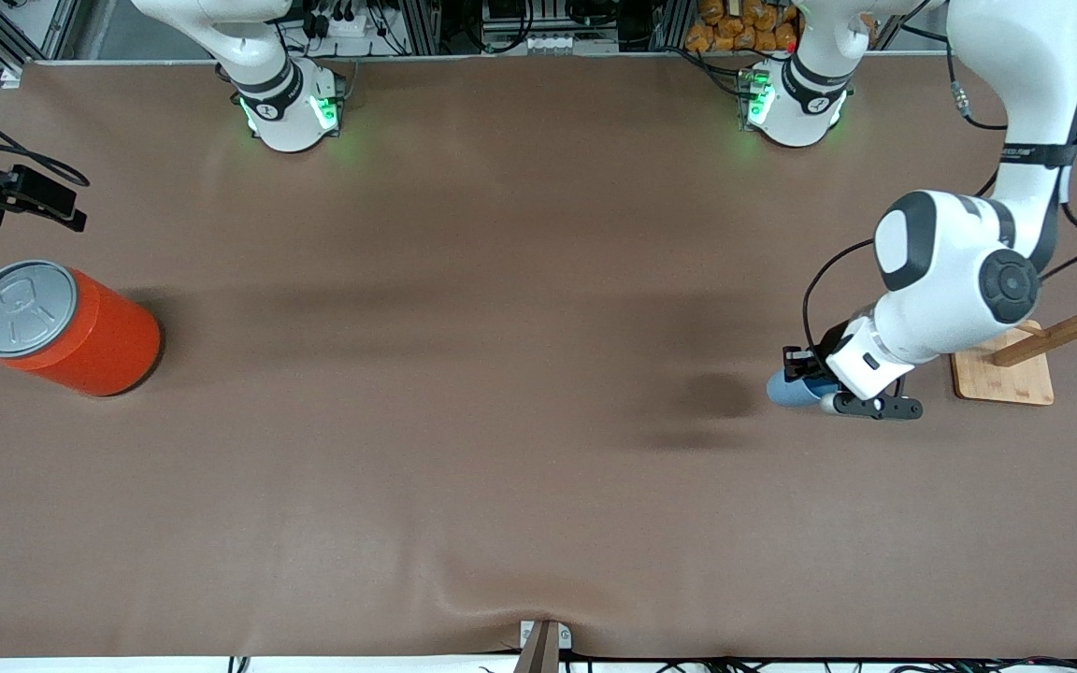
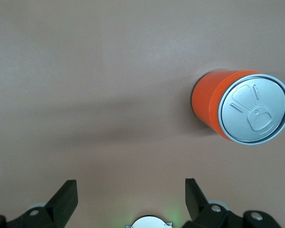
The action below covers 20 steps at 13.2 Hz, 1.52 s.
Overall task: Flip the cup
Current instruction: 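Lift the cup with the left gripper and carry it toward the wooden stand, then rotate the cup upright and lower it onto the table with the left gripper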
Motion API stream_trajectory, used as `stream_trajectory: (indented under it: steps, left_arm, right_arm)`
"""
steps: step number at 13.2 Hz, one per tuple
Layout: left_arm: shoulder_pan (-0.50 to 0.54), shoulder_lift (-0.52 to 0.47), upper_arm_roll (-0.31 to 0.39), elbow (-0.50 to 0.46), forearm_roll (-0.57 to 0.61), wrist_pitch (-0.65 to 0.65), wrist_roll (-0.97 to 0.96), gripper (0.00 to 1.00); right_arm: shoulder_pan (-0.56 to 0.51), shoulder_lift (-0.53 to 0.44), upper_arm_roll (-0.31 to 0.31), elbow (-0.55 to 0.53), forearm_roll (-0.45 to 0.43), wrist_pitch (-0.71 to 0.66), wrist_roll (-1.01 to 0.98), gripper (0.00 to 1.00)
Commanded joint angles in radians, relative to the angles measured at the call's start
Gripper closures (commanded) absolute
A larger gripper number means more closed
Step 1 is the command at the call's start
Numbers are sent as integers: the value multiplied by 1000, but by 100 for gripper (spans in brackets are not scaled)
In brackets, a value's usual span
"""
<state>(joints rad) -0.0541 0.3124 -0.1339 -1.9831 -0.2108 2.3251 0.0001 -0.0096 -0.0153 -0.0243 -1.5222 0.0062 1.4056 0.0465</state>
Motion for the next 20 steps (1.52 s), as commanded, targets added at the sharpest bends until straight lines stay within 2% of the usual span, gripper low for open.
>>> stream_trajectory:
  steps: [1, 2, 3, 6, 12, 13, 14, 15, 19, 20]
  left_arm:
    - [28, -99, -15, -183, 95, 102, -11, 100]
    - [28, -108, -13, -233, 122, 143, -15, 100]
    - [27, -110, -13, -240, 142, 157, -15, 100]
    - [22, -111, -16, -237, 191, 102, -68, 100]
    - [7, -82, -21, -220, 228, 99, -134, 100]
    - [7, -75, -21, -217, 228, 99, -134, 80]
    - [11, -66, -23, -207, 228, 99, -134, 8]
    - [16, -64, -23, -204, 228, 99, -126, 0]
    - [16, -75, -23, -186, 228, 92, -130, 0]
    - [17, -85, -23, -168, 228, 47, -132, 0]
  right_arm:
    - [-15, 1, 12, 14, -12, -13, -14, 0]
    - [-15, 1, 12, 16, -11, -13, -14, 0]
    - [-13, 1, 12, 16, -11, -13, -14, 0]
    - [-15, 1, 12, 14, -12, -13, -14, 0]
    - [-15, 1, 12, 16, -11, -13, -14, 0]
    - [-13, 3, 12, 14, -11, -13, -14, 0]
    - [-13, 1, 12, 16, -11, -13, -14, 0]
    - [-13, 1, 12, 14, -11, -13, -14, 0]
    - [-13, 1, 12, 16, -11, -13, -14, 0]
    - [-13, 1, 12, 16, -11, -13, -14, 0]
